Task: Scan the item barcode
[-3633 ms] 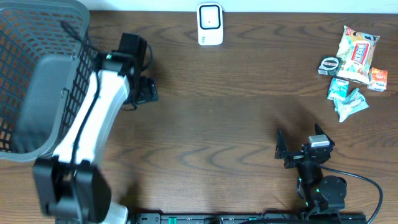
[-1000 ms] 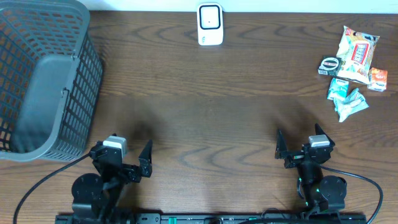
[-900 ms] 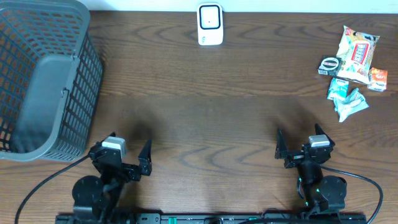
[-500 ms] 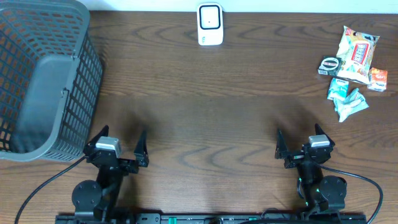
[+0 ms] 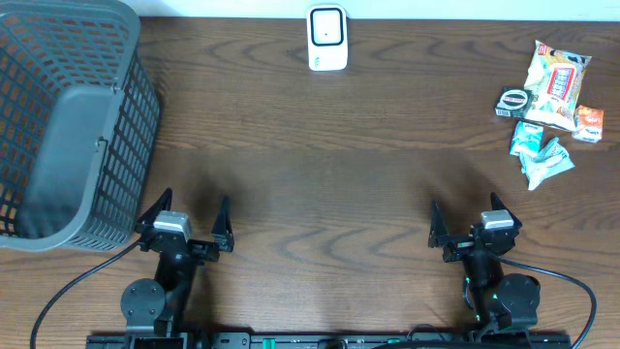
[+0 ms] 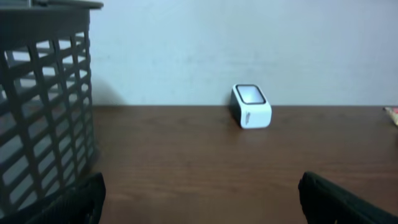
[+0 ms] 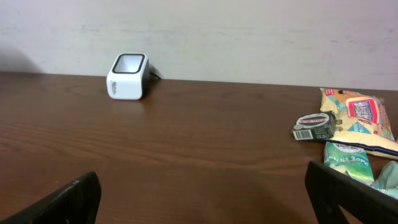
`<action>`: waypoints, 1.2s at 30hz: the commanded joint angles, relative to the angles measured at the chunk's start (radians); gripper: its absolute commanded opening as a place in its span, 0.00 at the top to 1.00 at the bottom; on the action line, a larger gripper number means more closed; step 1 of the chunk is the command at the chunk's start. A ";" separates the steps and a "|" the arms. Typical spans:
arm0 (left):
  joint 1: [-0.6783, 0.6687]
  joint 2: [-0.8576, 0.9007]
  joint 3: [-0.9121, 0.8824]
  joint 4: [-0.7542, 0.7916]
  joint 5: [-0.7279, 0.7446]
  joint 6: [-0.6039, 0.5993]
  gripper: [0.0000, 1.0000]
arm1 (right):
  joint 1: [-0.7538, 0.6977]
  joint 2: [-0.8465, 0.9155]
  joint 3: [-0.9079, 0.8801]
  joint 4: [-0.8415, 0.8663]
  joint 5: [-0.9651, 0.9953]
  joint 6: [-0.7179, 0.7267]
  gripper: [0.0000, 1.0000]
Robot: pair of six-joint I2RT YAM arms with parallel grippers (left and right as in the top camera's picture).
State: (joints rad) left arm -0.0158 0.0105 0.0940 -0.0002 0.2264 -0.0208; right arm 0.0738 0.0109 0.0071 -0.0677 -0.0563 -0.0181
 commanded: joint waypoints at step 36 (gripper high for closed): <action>0.005 -0.009 -0.090 -0.067 -0.162 -0.021 0.02 | -0.009 -0.005 -0.001 -0.004 -0.006 0.006 0.01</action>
State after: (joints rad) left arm -0.0154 0.0101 0.0135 -0.0212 0.0677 -0.0296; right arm 0.0738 0.0109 0.0071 -0.0677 -0.0563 -0.0181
